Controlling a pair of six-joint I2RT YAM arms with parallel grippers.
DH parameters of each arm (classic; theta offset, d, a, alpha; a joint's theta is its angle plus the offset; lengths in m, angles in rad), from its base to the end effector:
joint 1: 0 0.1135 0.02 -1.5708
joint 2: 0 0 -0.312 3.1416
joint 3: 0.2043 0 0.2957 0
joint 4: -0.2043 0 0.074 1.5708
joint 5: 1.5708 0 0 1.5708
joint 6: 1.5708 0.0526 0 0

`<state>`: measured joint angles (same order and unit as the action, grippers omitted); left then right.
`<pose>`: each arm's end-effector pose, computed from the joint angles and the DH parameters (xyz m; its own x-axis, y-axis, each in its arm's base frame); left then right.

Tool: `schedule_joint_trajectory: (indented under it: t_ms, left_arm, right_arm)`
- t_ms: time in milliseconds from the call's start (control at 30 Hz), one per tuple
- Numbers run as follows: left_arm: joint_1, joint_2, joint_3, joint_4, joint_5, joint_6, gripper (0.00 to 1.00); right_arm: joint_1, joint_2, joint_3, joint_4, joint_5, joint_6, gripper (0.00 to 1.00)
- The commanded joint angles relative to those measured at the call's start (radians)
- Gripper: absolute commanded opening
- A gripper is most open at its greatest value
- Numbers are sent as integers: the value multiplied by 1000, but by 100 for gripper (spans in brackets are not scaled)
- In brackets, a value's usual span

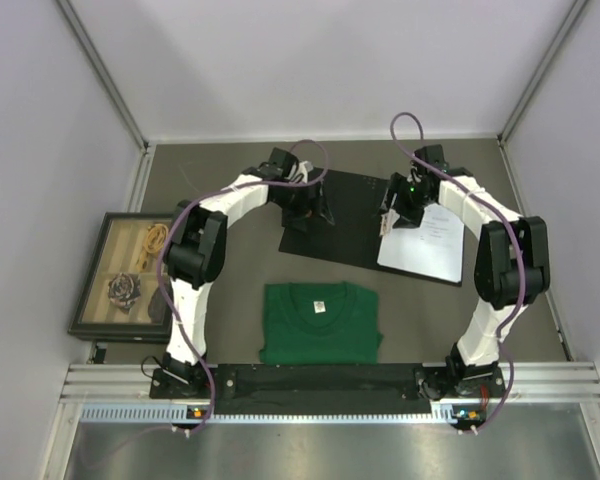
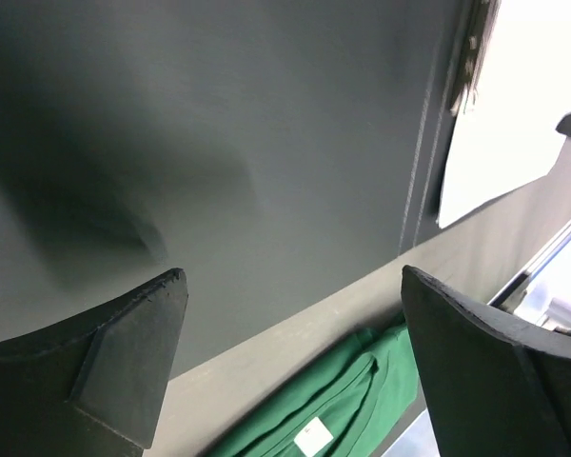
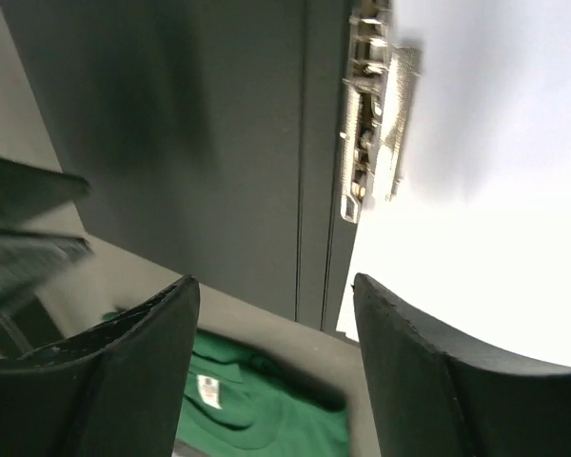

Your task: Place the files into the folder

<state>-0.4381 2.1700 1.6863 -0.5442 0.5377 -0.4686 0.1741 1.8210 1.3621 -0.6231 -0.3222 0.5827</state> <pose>0.4792 -0.2542 0.1876 -0.9645 0.0235 -0.2629 0.1887 0.7578 -0.6246 0.4320 0.0929 0.2319 -0.8971 0.3722 -0.2382 0.2190 0.8427 0.4918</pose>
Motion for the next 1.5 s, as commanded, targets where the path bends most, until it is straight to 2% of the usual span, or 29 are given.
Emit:
schedule_joint_trajectory:
  t_ms: [0,100,267,367,500,533,667,800,900,1467]
  left_arm:
    - [94,-105,-51,1,45,-4,98]
    - [151,-169,-164,64,45,-30,98]
    - [222,-202,-260,112,25,-57,98]
    - [233,-165,-235,84,24,-56,96]
    - [233,-138,-200,82,25,-61,93]
    - [233,-137,-195,82,24,-58,93]
    - [233,-125,-175,63,28,-50,92]
    - [233,-121,-180,70,41,-50,92]
    - [233,-118,-186,75,56,-50,91]
    - [231,-111,-215,112,102,-64,90]
  right_arm:
    - [70,-28,71,-44,24,-245,68]
    - [125,-51,66,-26,133,-282,77]
    - [125,30,113,-23,270,-242,78]
    - [125,102,225,-93,359,-196,65]
    - [125,175,307,-106,410,-152,34]
    - [127,190,311,-104,411,-144,32]
    - [134,231,356,-128,428,-127,32]
    - [149,276,414,-161,472,-127,39]
    - [153,308,448,-196,511,-118,40]
    - [166,389,479,-208,546,-103,34]
